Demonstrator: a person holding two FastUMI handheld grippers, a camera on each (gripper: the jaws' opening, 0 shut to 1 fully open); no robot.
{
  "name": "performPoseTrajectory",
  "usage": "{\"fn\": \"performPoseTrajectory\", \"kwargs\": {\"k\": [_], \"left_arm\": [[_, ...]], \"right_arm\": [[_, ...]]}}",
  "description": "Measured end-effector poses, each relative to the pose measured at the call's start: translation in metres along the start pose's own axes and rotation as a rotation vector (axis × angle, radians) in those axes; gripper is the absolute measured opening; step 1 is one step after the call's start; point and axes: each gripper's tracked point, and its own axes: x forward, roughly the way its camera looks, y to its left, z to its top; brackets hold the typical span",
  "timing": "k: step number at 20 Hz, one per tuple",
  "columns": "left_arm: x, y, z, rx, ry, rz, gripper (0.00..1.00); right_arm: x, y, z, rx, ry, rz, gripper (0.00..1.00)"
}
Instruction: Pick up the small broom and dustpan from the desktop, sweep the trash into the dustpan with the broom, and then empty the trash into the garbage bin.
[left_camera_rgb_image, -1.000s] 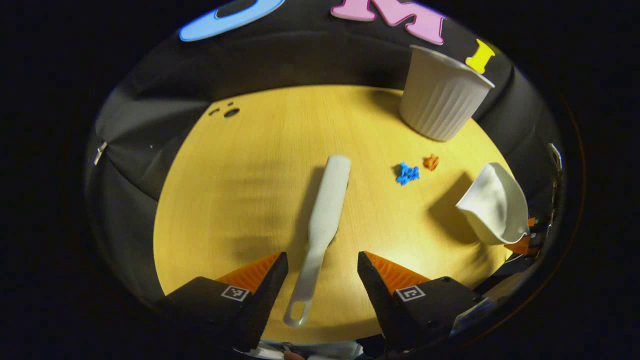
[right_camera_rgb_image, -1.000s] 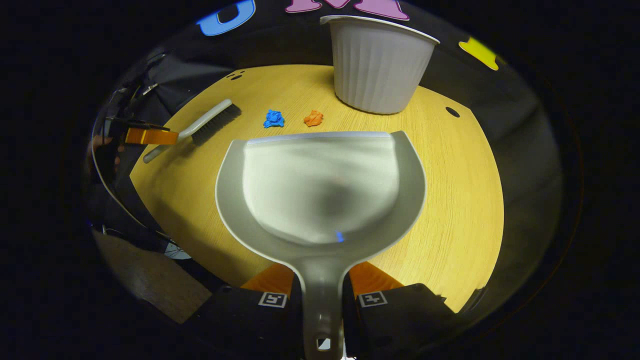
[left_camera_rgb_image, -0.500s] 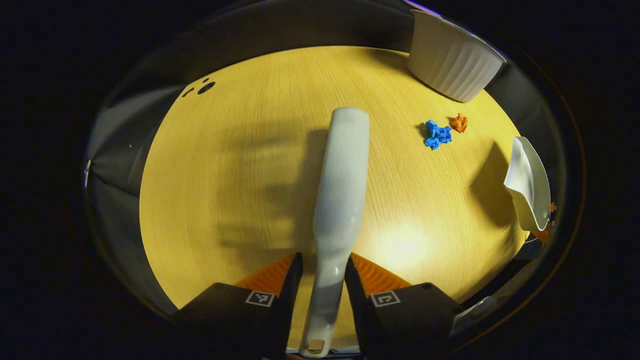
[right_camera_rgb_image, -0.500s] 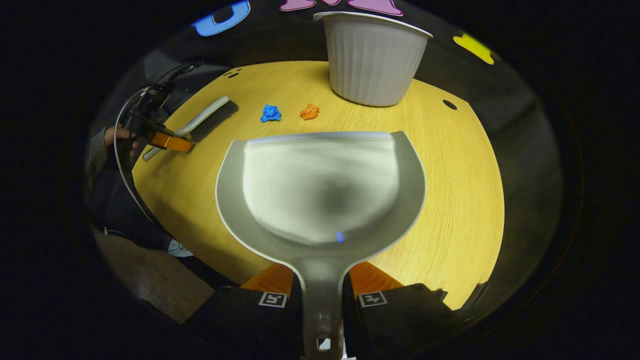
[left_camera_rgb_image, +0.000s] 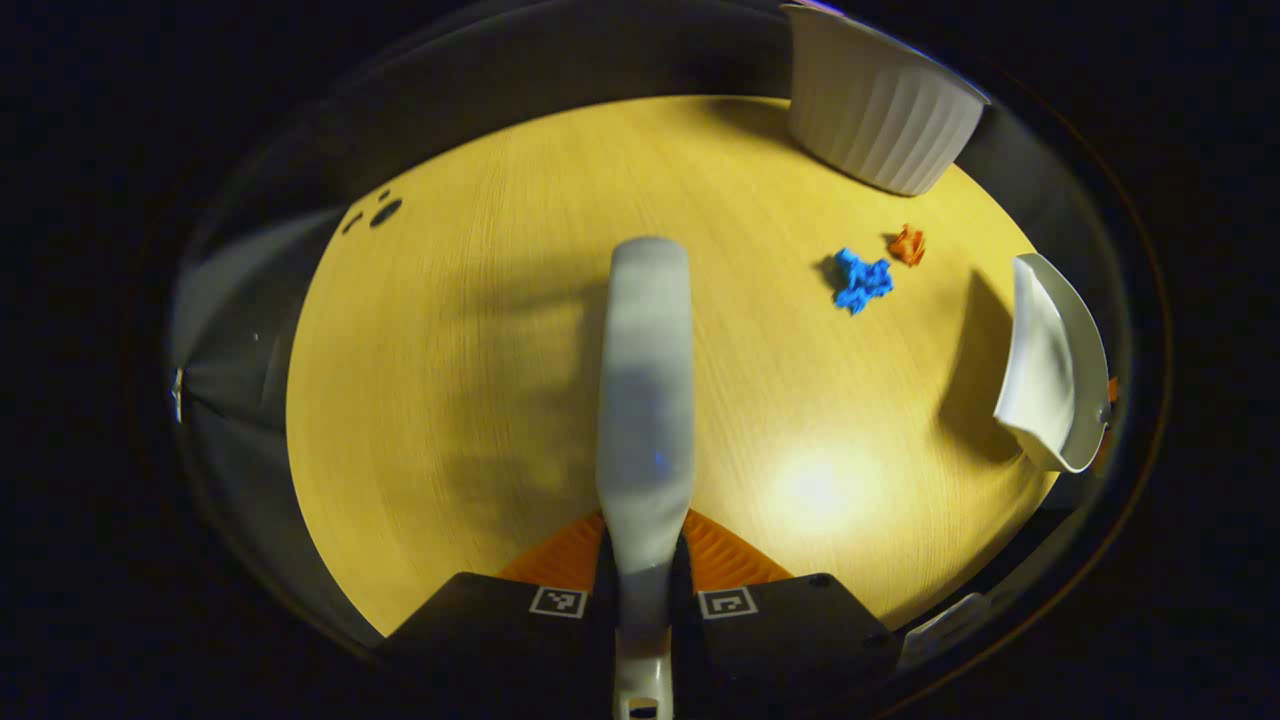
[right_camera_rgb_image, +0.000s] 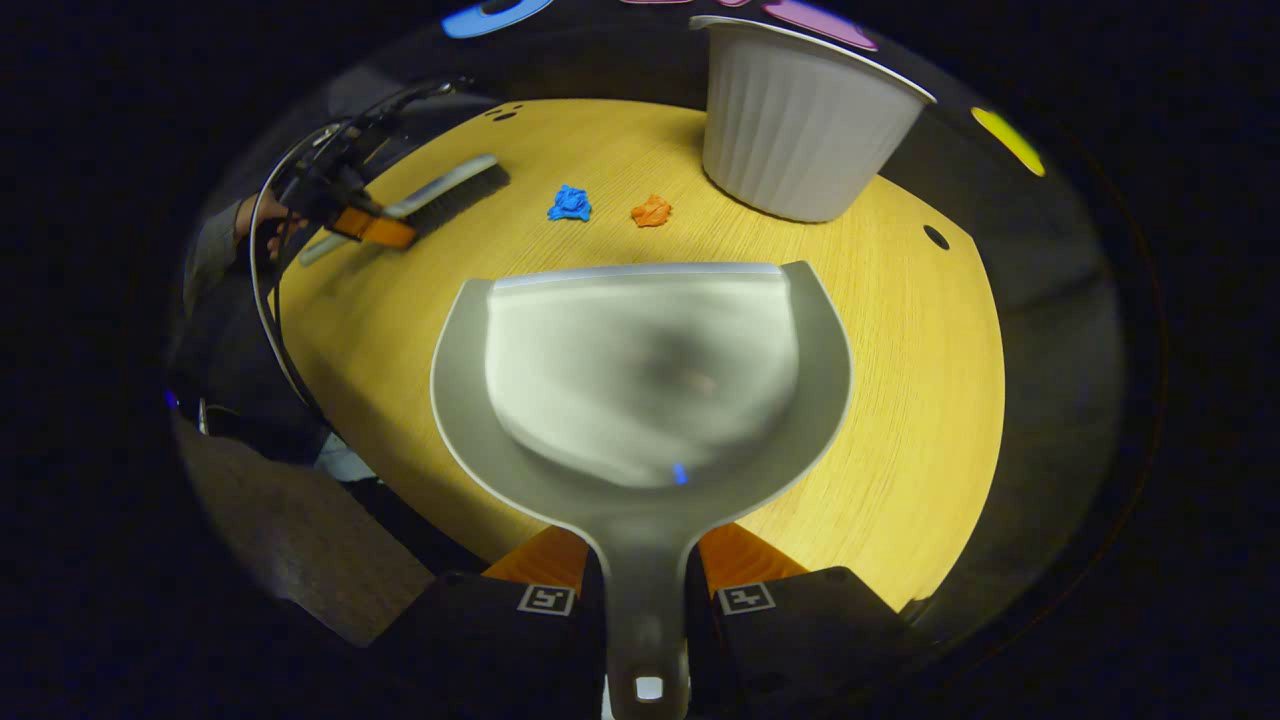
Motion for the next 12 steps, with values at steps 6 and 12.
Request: {"fn": "performPoseTrajectory", "kwargs": {"k": [6,12], "left_arm": [[0.005,-0.041,0.056,0.149,-0.049,-0.027,0.25],[0.027,-0.073,0.079,0.220,-0.006,-0.042,0.25]], "right_arm": [[0.006,-0.015,0.007,-0.059,0.132,0.042,0.37],[0.019,-0.016,0.016,-0.115,0.172,0.077,0.37]]}}
